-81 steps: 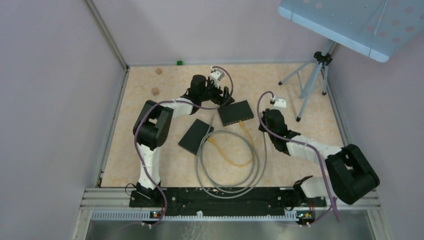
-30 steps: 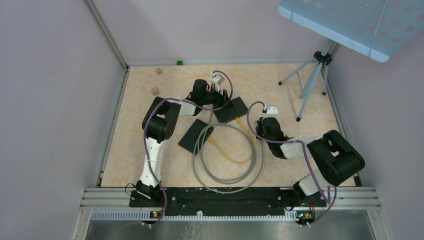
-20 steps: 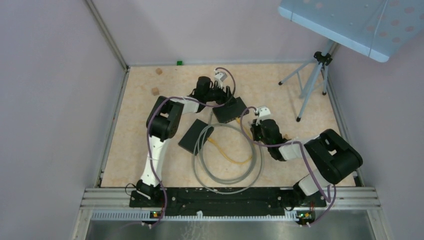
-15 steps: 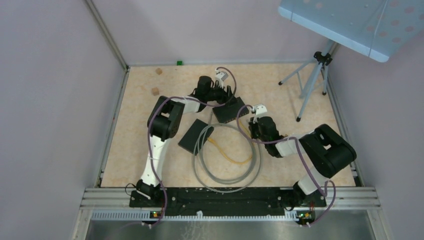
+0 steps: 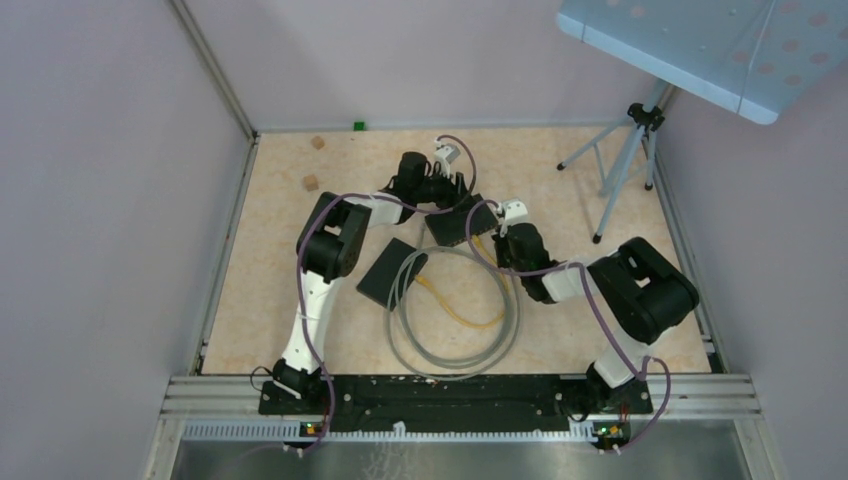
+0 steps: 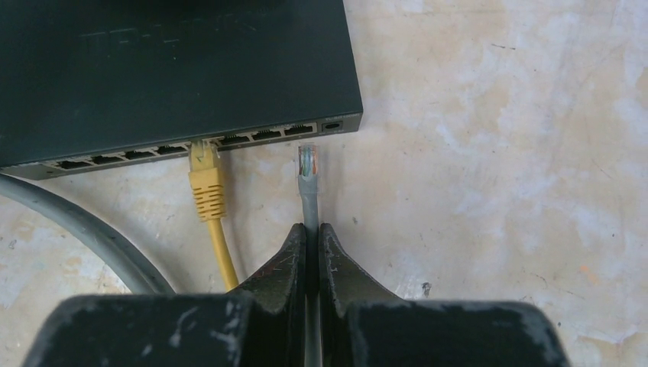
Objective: Insert the plug into the switch port
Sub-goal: Insert the connector into the switch port.
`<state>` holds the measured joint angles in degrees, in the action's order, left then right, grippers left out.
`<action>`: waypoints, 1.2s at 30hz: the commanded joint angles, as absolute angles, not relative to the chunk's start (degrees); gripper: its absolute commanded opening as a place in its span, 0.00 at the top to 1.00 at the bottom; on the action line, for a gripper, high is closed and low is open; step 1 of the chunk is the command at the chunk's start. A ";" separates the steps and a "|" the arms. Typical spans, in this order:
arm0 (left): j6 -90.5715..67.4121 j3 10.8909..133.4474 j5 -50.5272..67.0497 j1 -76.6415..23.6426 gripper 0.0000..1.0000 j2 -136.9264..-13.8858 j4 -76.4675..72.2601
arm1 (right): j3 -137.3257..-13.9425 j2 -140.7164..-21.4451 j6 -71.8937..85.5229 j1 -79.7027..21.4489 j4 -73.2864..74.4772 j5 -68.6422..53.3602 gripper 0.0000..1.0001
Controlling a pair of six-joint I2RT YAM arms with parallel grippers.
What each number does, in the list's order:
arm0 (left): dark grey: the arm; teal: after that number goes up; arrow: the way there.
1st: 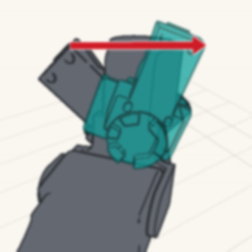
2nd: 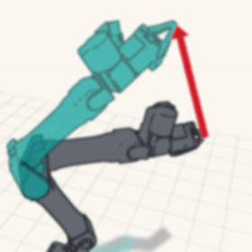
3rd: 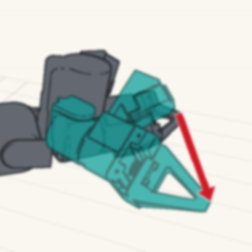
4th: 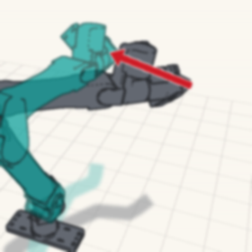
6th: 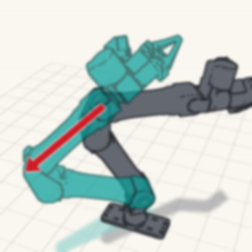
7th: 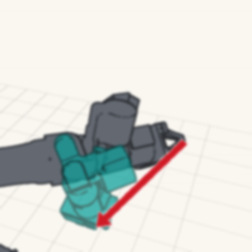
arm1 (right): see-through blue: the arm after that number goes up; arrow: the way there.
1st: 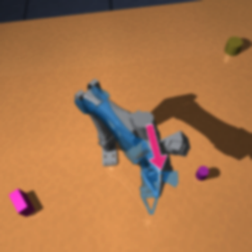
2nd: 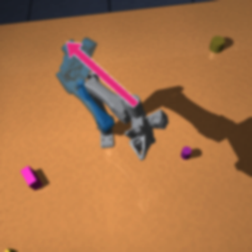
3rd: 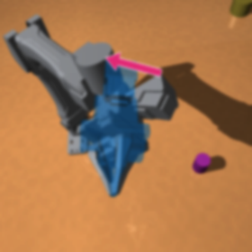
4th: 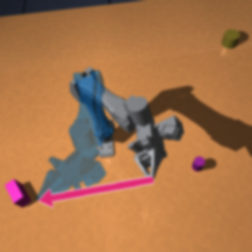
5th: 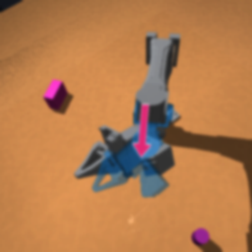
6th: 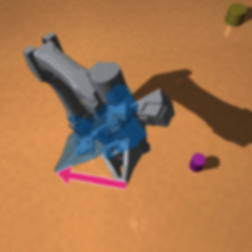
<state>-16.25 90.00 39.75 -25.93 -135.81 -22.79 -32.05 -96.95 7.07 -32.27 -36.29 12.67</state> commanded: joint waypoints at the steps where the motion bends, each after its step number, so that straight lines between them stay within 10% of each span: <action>1: -15.17 90.48 41.21 -26.17 0.34 -137.86 -17.00 | -34.72 -97.85 6.81 -32.74 -35.59 14.65 1.00; 36: -11.64 92.50 44.84 -26.05 0.38 -139.62 -11.24 | -39.38 -99.12 -1.27 -33.91 -32.67 12.37 1.00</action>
<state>-11.22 92.60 42.13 -25.58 -136.42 -17.41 -37.67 -99.20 3.27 -32.91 -30.61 13.65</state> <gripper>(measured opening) 0.602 0.022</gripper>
